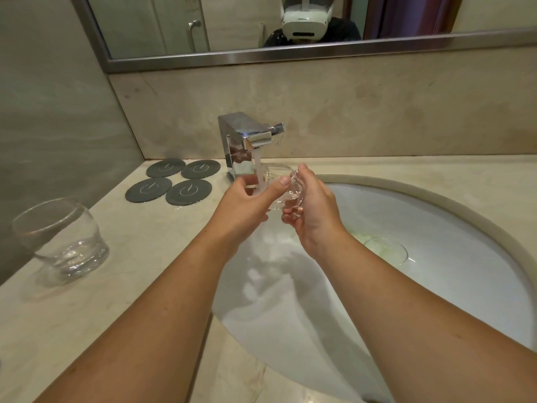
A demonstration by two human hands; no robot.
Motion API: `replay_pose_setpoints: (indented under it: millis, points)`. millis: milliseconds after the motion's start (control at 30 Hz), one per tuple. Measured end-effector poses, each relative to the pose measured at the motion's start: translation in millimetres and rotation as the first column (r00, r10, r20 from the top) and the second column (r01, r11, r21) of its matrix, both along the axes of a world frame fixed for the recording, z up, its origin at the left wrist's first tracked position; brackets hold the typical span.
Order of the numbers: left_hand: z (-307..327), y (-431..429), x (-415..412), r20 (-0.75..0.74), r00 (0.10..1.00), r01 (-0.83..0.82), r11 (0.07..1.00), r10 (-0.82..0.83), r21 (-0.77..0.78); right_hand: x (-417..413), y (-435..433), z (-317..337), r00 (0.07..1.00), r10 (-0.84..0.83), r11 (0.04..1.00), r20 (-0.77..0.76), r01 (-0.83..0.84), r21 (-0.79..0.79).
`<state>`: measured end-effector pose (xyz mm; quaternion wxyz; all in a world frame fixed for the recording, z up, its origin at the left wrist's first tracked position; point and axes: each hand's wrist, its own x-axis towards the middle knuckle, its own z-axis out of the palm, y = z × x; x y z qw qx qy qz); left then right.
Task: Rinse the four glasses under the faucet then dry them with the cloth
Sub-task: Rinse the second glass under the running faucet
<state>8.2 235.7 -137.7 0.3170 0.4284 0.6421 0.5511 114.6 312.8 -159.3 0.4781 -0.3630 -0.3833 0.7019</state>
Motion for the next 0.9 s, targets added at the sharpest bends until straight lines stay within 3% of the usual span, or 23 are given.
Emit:
replay_pose_setpoints:
  millis: [167,267,467,700,900]
  points:
    - [-0.7,1.4,-3.2,-0.008,1.000,0.000,0.999,0.001,0.054,3.1,-0.4,1.6,0.994,0.052,0.997,0.092,-0.048,-0.053]
    - [-3.4,2.0,-5.4,-0.009,1.000,0.009,0.998,-0.008,0.070,4.2,-2.4,4.1,0.997,0.072,0.991,0.022,-0.070,-0.110]
    - [-9.3,6.4,-7.7,0.019,0.996,0.090,0.995,-0.091,0.044,4.1,-1.5,3.8,1.000,-0.009,0.995,0.002,0.010,-0.095]
    - [-3.0,1.2,-3.4,0.006,1.000,-0.005,1.000,0.005,-0.009,2.9,-0.4,2.7,0.999,0.006,0.999,0.044,-0.005,-0.034]
    - [-1.9,-1.1,-3.1,-0.093,0.996,0.016,0.998,-0.011,0.054,4.4,0.1,0.4,0.989,0.076,0.992,0.124,-0.063,-0.106]
